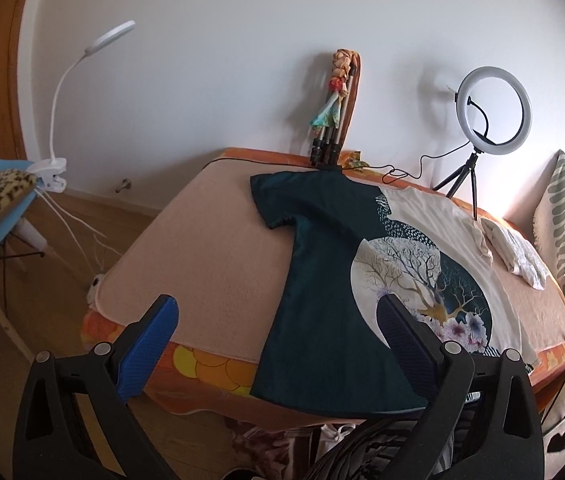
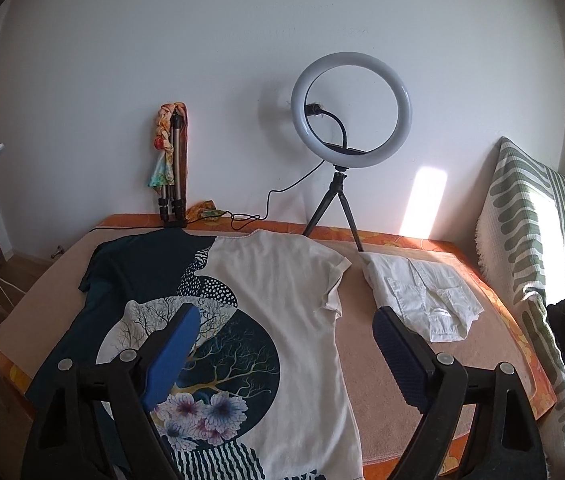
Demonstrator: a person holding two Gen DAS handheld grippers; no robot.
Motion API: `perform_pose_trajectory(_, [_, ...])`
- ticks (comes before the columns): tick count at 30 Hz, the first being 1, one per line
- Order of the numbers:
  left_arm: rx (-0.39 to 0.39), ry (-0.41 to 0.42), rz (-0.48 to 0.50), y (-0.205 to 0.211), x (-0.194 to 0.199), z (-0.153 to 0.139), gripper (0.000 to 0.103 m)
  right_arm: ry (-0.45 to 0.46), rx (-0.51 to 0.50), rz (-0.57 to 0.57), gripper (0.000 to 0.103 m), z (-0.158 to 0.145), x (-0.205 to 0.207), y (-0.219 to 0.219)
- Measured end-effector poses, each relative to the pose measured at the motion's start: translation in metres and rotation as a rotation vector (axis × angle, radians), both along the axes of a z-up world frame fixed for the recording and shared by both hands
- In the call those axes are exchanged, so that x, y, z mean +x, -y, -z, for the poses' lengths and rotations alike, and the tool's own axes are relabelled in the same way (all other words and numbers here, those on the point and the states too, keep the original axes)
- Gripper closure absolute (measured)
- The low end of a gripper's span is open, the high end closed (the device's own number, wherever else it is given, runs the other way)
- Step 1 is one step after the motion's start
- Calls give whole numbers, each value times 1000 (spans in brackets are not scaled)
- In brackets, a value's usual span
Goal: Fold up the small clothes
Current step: 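Move both grippers down to the dark teal side edge of the T-shirt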
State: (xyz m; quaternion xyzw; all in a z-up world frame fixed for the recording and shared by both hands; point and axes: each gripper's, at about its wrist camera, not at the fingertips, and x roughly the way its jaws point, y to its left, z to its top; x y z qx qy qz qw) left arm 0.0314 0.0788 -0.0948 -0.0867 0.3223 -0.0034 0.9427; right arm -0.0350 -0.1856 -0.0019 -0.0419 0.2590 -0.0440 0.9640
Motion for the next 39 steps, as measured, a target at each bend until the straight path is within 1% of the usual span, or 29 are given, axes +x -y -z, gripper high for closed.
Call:
perform_pose_trajectory(5, [-31, -81, 14, -10, 10, 30, 15, -7, -18, -64, 16, 2, 30, -33])
perform_pose_trajectory(7, [-60, -105, 24, -15, 13, 41, 19, -18, -18, -88, 18, 3, 41, -45])
perform_pose_trajectory(11, [-106, -144, 32, -21, 20, 59, 22, -39, -14, -139, 19, 8, 63, -69])
perform_pose_trajectory(13, [-124, -158, 41, -22, 23, 66, 28, -50, -16, -162, 20, 11, 73, -80])
perform_pose_trajectory(17, [-151, -183, 60, -23, 30, 78, 32, -67, -24, -207, 21, 15, 97, -100])
perform_pose_trajectory(20, [-170, -197, 82, -21, 34, 85, 37, -93, -19, -247, 21, 19, 119, -115])
perform_pose_trajectory(22, [-176, -205, 99, -19, 36, 90, 42, -119, -2, -291, 22, 22, 138, -124])
perform_pose_trajectory(23, [-182, -210, 110, -18, 38, 92, 44, -138, 13, -322, 22, 23, 149, -129])
perform_pose_trajectory(25, [-191, -213, 132, -15, 39, 96, 50, -194, 27, -365, 23, 28, 173, -142])
perform_pose_trajectory(29, [-187, -218, 152, -10, 42, 103, 53, -300, 54, -465, 27, 41, 220, -177])
perform_pose_trajectory(31, [-186, -223, 157, -9, 43, 106, 54, -341, 63, -510, 27, 49, 241, -198])
perform_pose_trajectory(32, [-187, -224, 159, -9, 44, 108, 55, -361, 69, -527, 28, 53, 250, -209])
perform_pose_trajectory(34, [-192, -227, 161, -9, 43, 111, 60, -398, 83, -556, 30, 63, 270, -231])
perform_pose_trajectory(37, [-179, -215, 163, -10, 41, 112, 62, -460, 112, -582, 33, 84, 301, -263])
perform_pose_trajectory(39, [-182, -212, 159, -11, 40, 112, 63, -492, 115, -590, 37, 99, 319, -285])
